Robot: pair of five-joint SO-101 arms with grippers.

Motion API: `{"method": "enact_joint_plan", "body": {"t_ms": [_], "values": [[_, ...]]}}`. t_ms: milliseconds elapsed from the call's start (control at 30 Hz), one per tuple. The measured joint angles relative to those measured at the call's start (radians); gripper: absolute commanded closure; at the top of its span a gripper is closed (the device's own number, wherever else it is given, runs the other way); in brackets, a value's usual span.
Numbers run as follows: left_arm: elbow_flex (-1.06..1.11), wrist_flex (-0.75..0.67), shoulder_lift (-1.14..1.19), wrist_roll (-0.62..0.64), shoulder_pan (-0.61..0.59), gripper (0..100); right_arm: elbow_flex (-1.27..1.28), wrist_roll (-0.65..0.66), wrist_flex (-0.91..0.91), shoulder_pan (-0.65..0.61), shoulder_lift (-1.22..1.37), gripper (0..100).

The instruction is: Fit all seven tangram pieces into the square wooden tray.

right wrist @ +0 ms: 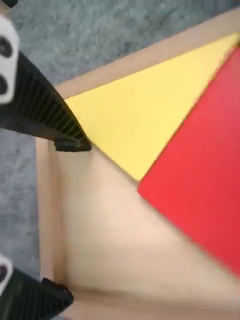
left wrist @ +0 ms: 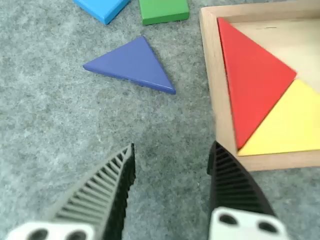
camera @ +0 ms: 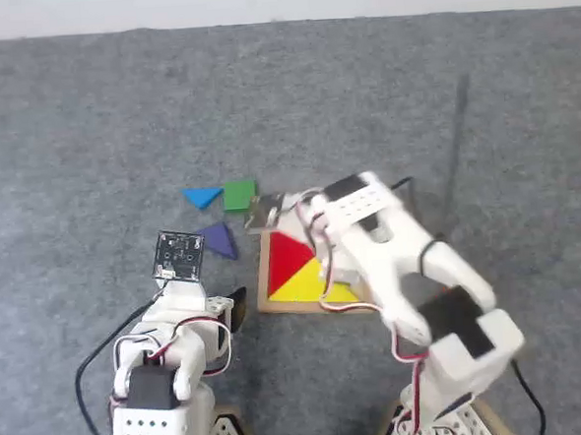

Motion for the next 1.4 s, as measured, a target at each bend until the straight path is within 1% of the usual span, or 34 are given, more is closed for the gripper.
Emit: {"method": "enact_joint_plan", "body": {"t_ms": [300,600,767,967,1067,1233,1400], "values": [[0.000,0.000,0.000,0.000,0.000,76,-0.008,-0.081,-0.025,-0.021,0.023,59.3],[0.000,0.000,0.000,0.000,0.000,76,-0.006,-0.153,-0.025,-0.017,-0.041,59.3],[0.000,0.000,0.000,0.000,0.000,76,-0.006,-0.170,0.017,0.075,-0.132,59.3],[0.000,0.000,0.000,0.000,0.000,76,0.003,-0.278,0.084,0.133,-0.362,59.3],[0.000,0.000,0.000,0.000,0.000,76,0.072,-0.315,0.097,0.193,-0.485,59.3],[0.000,0.000,0.000,0.000,0.000,76,0.244,-0.339,0.084,0.370,-0.618,59.3],[0.000,0.000,0.000,0.000,0.000,76,0.301,-0.434,0.071,0.572,-0.658,59.3]]}}
